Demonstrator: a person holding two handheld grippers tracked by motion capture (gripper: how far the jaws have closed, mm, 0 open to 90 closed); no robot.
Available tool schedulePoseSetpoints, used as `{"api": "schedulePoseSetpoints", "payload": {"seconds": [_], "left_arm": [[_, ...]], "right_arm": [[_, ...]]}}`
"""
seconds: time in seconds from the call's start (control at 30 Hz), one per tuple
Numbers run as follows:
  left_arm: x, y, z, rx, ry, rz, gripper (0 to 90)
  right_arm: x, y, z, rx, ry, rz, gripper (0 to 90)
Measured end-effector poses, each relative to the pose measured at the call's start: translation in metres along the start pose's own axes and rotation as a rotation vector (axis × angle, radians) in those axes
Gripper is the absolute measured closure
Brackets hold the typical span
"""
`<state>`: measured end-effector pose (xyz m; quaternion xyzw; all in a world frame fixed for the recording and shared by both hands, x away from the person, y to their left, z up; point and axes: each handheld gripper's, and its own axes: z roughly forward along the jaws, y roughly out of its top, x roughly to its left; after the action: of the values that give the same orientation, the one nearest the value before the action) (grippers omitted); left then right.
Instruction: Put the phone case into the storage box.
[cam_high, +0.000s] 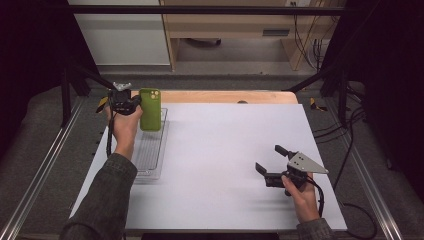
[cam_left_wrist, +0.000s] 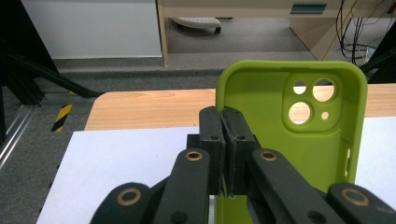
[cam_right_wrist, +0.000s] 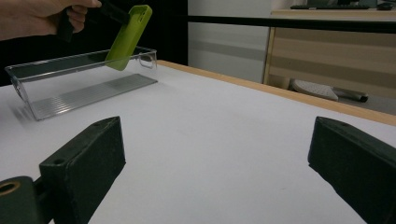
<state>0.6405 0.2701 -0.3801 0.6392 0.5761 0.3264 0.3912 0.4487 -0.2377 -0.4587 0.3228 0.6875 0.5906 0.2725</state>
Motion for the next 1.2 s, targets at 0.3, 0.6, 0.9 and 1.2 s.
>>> {"api": "schedulePoseSetpoints", "payload": {"seconds": [0.3, 0.6, 0.9, 1.2], "left_arm": [[-0.0032, -0.0010, 0.0027, 0.004, -0.003, 0.002, 87.0], [-0.0049, -0.0019, 0.0048, 0.009, -0.003, 0.002, 87.0], [-0.0055, -0.0029, 0.0071, 0.010, 0.005, 0.003, 86.8], [-0.0060, -0.0026, 0.0077, -0.003, 0.011, -0.004, 86.7]], "right_arm": [[0.0001, 0.0001, -0.0001, 0.000, 0.001, 0.000, 4.0], [-0.0002, 0.0002, -0.0003, -0.002, 0.001, 0.000, 4.0], [-0.0002, 0.0002, -0.0003, -0.002, 0.002, 0.001, 4.0], [-0.0002, 0.0001, -0.0003, 0.000, 0.002, 0.002, 4.0]]}}
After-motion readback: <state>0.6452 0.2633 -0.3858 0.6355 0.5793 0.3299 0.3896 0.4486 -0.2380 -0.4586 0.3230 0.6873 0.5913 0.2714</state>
